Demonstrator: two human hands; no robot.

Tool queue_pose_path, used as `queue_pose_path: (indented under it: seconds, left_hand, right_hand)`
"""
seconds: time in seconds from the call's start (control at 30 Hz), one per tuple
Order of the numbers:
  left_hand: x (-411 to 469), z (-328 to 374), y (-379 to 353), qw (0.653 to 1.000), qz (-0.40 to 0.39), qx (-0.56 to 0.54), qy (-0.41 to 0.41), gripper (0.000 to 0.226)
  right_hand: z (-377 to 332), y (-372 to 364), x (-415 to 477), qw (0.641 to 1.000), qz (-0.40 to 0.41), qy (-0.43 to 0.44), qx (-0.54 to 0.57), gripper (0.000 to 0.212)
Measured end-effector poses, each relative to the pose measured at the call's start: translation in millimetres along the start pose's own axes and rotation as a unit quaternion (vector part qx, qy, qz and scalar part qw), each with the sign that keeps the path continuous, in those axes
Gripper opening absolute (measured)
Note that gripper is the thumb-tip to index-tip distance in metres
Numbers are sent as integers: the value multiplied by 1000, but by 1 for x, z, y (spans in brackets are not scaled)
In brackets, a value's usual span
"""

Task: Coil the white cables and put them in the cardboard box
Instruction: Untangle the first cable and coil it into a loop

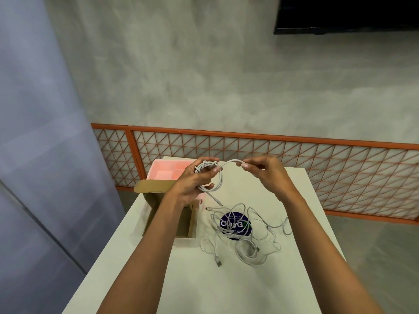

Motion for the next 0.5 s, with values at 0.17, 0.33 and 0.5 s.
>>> queue_pose_path:
  seconds: [0.17, 0.33, 0.5]
  left_hand:
    - [1, -6, 3, 1000, -13, -20, 20, 29]
    - [2, -8, 3, 999, -14, 26, 19, 32]
    - [6, -5, 0, 997, -12, 73, 2, 20]
  right_hand:
    - [-3, 3, 5, 995, 17, 11, -100, 18]
    - [1, 1, 6, 997, 29, 16, -67, 7]
    - [22, -10, 14, 995, 46, -17, 92, 8]
Point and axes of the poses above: each hand's wrist, its own x-axis towards the middle knuckle, its own y-axis out of the back of the hand, z = x × y, the point moved 7 cm from there along x, towards the middle knuckle, and after that the axes turned 15 degrees about -z, right-handed, at the moved point
